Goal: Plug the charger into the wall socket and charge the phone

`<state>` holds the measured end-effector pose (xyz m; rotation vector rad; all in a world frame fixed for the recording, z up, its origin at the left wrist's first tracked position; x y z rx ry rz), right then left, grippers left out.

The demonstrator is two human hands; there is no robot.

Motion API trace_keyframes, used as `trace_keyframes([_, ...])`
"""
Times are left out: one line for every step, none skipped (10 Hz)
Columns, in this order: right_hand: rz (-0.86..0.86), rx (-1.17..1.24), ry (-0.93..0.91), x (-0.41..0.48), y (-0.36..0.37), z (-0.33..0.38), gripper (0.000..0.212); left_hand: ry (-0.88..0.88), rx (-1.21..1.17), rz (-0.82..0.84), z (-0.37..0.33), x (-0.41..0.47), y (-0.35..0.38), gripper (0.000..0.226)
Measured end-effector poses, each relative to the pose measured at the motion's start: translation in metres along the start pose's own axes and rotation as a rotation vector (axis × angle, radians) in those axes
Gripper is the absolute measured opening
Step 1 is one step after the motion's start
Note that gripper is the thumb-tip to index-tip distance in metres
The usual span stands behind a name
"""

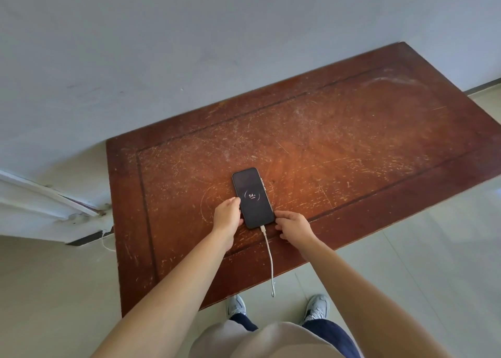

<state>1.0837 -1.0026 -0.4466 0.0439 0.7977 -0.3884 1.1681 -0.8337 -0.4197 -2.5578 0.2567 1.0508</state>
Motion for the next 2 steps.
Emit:
trace_keyframes([0.082, -0.086, -0.022, -0.017, -0.001, 0.005, 0.042, 0.139, 0.264, 0.051, 0.001, -0.014, -0.007, 0.048])
trace_keyframes([0.056, -0.282, -0.228, -0.037, -0.012, 0.049, 0.046, 0.319, 0.769, 0.005, 0.008, -0.026, -0.014, 0.051])
Point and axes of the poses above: each hand's wrist, its own x-axis towards the middle knuckle, its own y-axis out of the palm, z = x × y, the point moved 6 cm from there along x, towards the middle knuckle, and after that the axes turned 11 degrees about x, right-handed, at the moved point
